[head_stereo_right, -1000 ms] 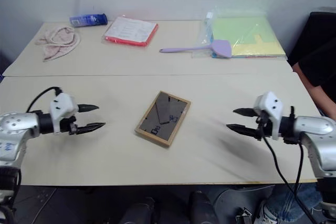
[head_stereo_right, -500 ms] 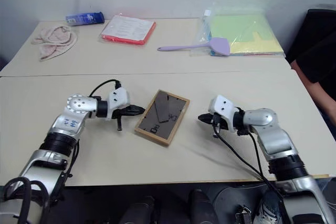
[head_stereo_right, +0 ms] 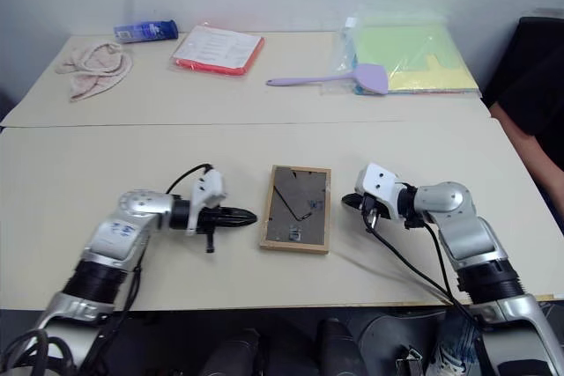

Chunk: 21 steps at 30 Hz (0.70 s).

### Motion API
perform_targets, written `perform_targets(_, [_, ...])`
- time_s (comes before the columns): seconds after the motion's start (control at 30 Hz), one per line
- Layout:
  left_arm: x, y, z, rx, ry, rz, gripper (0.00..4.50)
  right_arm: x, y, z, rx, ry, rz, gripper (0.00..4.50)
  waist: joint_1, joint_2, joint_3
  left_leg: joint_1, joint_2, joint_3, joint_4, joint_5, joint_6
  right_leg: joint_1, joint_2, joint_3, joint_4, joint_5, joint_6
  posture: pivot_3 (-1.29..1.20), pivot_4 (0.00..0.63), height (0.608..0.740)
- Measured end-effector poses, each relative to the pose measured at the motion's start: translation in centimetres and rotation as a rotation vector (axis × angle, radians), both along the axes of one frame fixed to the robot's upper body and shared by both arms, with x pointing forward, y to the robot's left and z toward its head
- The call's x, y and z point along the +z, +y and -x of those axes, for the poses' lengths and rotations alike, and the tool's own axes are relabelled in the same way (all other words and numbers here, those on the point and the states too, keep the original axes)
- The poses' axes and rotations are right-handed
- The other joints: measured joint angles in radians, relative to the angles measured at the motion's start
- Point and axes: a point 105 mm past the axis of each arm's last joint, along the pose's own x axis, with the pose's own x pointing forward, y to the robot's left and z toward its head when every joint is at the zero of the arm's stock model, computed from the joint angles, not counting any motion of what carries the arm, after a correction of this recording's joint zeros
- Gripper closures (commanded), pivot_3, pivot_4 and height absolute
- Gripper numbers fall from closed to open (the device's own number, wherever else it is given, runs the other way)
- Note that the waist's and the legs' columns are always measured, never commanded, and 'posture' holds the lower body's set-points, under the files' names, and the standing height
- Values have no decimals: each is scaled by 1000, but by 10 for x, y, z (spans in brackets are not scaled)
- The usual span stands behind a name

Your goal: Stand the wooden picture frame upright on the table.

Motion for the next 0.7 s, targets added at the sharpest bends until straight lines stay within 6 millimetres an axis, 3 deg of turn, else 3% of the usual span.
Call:
perform_targets(0.17, [7, 14, 16, 154, 357, 148, 1970, -5, 3, 22, 108, 6, 69, 4500, 0, 0, 0, 1, 0, -1, 1, 0, 0, 1, 0, 0, 0, 0, 0, 0, 150, 740])
perform_targets(0.33, [13, 7, 19, 221, 521, 185, 440, -7, 15, 26, 158, -21, 92, 4500, 5, 0, 0, 3, -1, -1, 1, 0, 0, 4, -1, 0, 0, 0, 0, 0, 150, 740])
perform_targets(0.7, [10, -52, 11, 158, 598, 198, 440, -10, 30, 21, 190, -83, 113, 4500, 12, -1, -6, 6, -2, -1, 2, -1, -1, 6, -1, 0, -1, 0, 0, 0, 150, 740])
